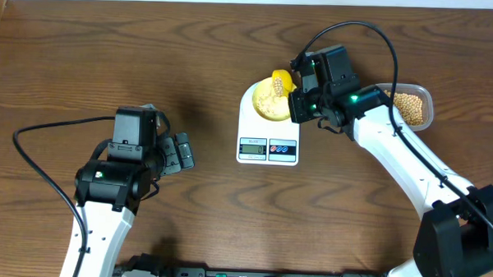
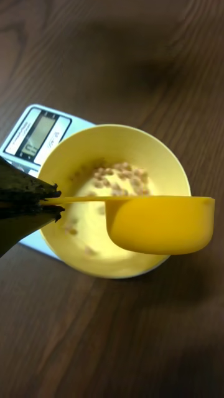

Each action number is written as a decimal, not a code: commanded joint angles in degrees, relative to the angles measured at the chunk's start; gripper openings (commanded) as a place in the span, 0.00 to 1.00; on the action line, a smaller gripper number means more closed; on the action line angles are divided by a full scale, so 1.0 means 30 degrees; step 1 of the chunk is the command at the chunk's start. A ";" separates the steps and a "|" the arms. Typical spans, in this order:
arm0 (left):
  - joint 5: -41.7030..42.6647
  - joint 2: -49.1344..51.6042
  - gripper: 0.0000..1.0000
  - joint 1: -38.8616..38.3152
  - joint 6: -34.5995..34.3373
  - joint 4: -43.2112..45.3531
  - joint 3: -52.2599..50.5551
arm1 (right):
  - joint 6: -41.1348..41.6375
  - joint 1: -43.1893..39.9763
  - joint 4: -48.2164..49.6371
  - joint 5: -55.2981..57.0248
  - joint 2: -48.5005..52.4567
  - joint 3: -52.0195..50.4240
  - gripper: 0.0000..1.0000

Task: Scoop item into bowl and weigh 50g on scale
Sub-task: 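Tip the scoop to pour soybeans into the yellow bowl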

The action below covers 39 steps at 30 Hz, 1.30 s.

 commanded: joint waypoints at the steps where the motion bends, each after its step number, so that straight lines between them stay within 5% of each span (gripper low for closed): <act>1: -0.0321 0.0051 1.00 0.0117 0.0182 -0.0044 -0.0022 | -0.1501 0.0364 -0.0066 0.0372 -0.0685 0.0379 0.01; 16: -0.0321 0.0051 1.00 0.0117 0.0182 -0.0044 -0.0022 | -0.3359 0.3133 -0.0809 0.5472 -0.1049 0.0379 0.01; 39: -0.0321 0.0051 1.00 0.0117 0.0182 -0.0044 -0.0022 | -0.3089 0.4073 -0.1566 0.5355 0.0153 0.0364 0.01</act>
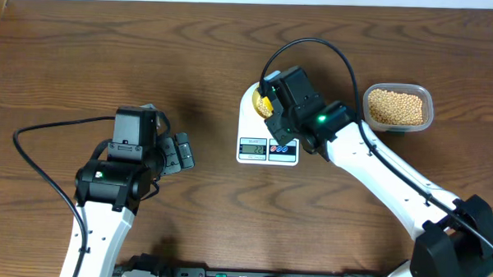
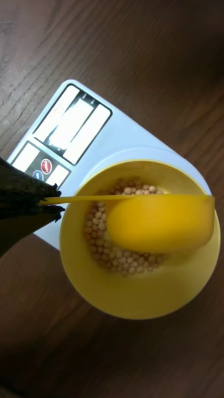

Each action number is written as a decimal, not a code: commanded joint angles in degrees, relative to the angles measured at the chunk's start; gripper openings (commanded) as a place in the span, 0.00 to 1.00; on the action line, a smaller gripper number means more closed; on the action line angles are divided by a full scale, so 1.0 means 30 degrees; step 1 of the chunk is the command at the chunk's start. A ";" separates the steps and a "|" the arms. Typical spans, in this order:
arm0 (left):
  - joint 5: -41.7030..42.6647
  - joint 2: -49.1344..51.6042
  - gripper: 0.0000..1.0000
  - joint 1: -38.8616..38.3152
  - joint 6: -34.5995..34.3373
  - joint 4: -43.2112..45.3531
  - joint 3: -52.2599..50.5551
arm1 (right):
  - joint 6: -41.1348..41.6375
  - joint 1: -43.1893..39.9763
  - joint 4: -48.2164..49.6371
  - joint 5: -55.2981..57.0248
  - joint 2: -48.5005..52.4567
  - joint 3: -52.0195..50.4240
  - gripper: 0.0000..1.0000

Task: Scoop item into bowl and weigh 50g on scale
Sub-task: 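Tip the scoop to pour soybeans into the yellow bowl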

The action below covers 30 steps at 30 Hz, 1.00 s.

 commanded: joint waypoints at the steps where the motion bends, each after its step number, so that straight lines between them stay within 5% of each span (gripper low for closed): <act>1: -0.0321 0.0051 1.00 0.0117 0.0175 -0.0051 -0.0022 | 0.0211 0.0189 -0.0007 0.0051 0.0663 0.0364 0.01; 30: -0.0321 0.0051 1.00 0.0117 0.0175 -0.0051 -0.0022 | 0.0270 0.0182 0.0466 -0.1727 0.0962 0.0372 0.01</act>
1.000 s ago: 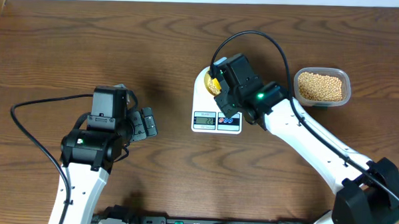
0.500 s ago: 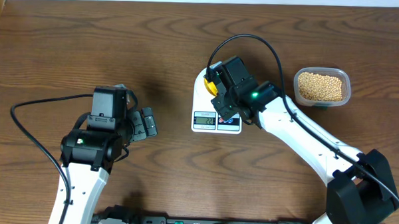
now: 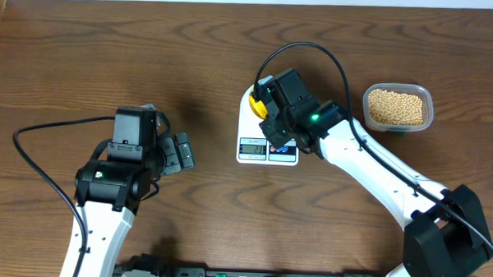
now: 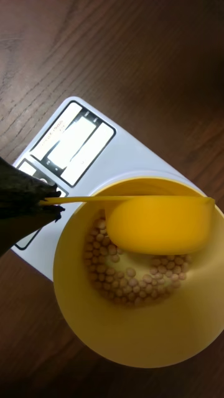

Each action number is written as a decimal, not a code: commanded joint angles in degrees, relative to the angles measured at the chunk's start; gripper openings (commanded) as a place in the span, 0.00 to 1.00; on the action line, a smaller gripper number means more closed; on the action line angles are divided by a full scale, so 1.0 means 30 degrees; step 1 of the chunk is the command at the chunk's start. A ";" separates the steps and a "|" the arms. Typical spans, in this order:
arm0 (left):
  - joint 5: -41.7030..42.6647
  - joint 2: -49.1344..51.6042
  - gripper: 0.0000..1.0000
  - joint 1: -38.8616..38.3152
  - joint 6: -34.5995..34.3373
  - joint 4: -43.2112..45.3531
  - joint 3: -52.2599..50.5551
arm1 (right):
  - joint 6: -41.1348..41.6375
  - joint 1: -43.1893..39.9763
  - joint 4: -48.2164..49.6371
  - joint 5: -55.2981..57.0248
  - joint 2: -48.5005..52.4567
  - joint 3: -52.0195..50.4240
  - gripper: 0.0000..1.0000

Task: Scoop item into bowl and weigh 50g on scale
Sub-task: 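Tip the scoop to pour soybeans into the yellow bowl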

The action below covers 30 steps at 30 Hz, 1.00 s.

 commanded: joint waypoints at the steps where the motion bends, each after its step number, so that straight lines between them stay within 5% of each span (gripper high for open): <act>1: -0.0321 0.0051 1.00 0.0117 0.0175 -0.0058 -0.0022 | 0.0255 0.0095 0.0124 -0.0299 0.0102 0.0372 0.01; 24: -0.0321 0.0051 1.00 0.0117 0.0175 -0.0051 -0.0022 | 0.0255 0.0095 0.0255 -0.0590 -0.0510 0.0372 0.01; 30: -0.0321 0.0051 1.00 0.0117 0.0175 -0.0058 -0.0022 | 0.0561 0.0036 -0.0386 0.1756 -0.1851 0.0372 0.01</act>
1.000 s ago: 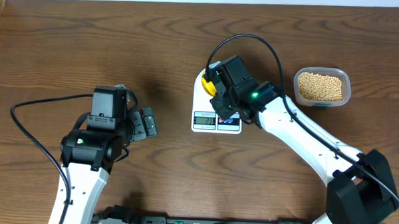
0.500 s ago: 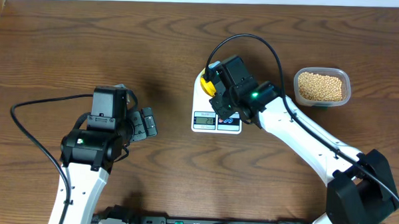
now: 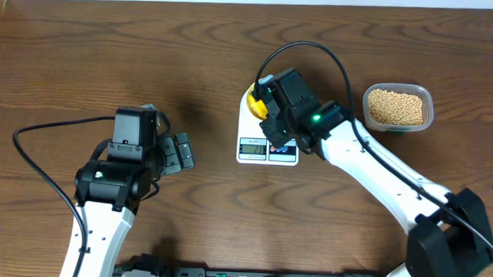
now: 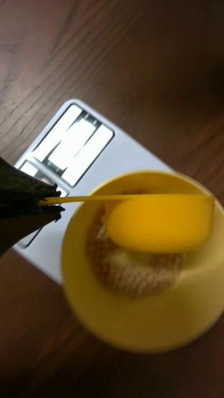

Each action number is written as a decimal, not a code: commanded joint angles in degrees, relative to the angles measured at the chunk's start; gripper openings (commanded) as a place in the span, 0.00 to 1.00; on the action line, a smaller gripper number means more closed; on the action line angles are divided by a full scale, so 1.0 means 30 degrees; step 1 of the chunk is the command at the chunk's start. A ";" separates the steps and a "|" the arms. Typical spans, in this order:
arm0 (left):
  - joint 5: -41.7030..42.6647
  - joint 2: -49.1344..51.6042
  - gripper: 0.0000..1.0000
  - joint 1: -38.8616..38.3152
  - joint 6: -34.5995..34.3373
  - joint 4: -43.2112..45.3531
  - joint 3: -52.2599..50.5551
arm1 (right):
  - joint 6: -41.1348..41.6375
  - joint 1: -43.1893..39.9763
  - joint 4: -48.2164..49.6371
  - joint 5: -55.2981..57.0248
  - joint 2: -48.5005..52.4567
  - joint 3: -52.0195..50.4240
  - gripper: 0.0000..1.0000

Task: Scoop item into bowl and weigh 50g on scale
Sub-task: 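Tip the scoop to pour soybeans into the yellow bowl, then move the empty scoop back right to the soybean tub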

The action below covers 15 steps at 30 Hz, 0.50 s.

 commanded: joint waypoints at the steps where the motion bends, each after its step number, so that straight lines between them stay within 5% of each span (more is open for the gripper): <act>1: -0.0321 0.0051 1.00 0.0117 0.0175 -0.0051 -0.0022 | 0.0452 -0.0007 -0.0270 0.1377 -0.1581 0.0372 0.01; 15: -0.0321 0.0051 1.00 0.0117 0.0175 -0.0058 -0.0022 | 0.1443 -0.3395 -0.3155 0.0233 -0.6972 0.0372 0.01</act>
